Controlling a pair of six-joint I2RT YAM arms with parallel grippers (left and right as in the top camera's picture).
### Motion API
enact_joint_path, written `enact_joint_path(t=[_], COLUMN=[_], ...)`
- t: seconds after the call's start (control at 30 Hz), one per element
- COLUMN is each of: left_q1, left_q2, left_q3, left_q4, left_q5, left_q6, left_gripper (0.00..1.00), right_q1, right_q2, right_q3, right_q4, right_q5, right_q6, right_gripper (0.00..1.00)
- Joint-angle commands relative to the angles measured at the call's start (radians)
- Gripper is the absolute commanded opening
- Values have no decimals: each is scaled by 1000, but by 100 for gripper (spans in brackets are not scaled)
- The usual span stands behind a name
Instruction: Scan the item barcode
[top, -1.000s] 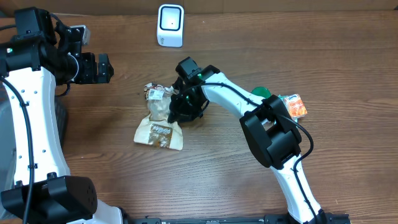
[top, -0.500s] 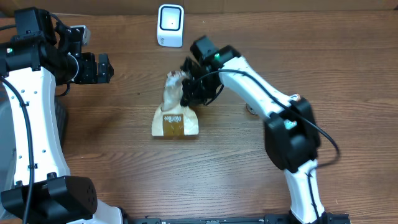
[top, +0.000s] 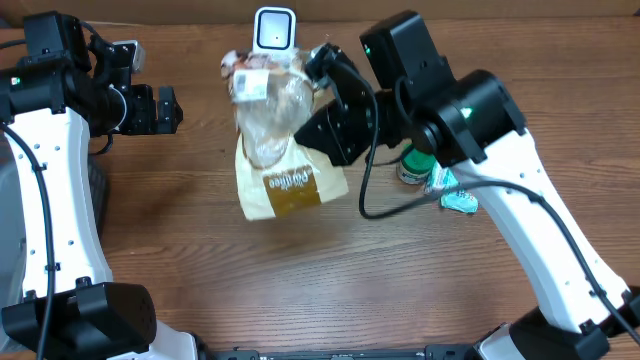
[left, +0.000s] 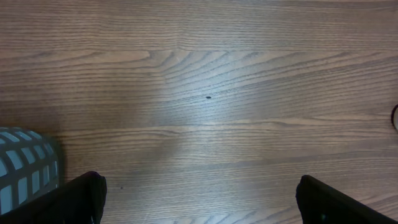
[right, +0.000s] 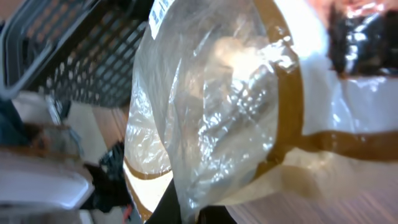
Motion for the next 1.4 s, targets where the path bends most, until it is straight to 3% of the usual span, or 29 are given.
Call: enact_joint_path(t=[0.0, 0.13, 0.27, 0.4, 0.57, 0.83, 1.07, 1.27, 1.3, 1.37], left_q1=[-6, -6, -6, -6, -6, -6, -6, -6, -6, -6], left_q2=[-11, -11, -11, -11, -11, -11, -11, -11, -11, -11], left_q3=[16, 16, 16, 16, 16, 16, 16, 16, 16, 16], left_q4=[2, 1, 2, 1, 2, 2, 2, 2, 2, 2], left_q5=[8, 8, 8, 8, 8, 8, 8, 8, 8, 8], left_q6=[22, 22, 22, 22, 22, 22, 22, 22, 22, 22], left_gripper=[100, 100, 100, 100, 100, 100, 100, 100, 100, 100], right_q1=[34, 43, 62, 60, 56, 47, 39, 34, 33, 24], right_q2=[-20, -3, 80, 200, 318, 381, 452, 531, 537, 544], right_q3=[12, 11, 11, 11, 11, 10, -61, -180, -184, -190], right_q4=[-4, 37, 175, 303, 319, 279, 227, 306, 308, 300], right_q5=[-14, 121, 564, 735, 721, 459, 327, 266, 257, 248], right_q6=[-145, -130, 0, -1, 5, 78, 441, 550, 550, 547], right_gripper=[4, 4, 4, 4, 4, 4, 4, 4, 8, 37])
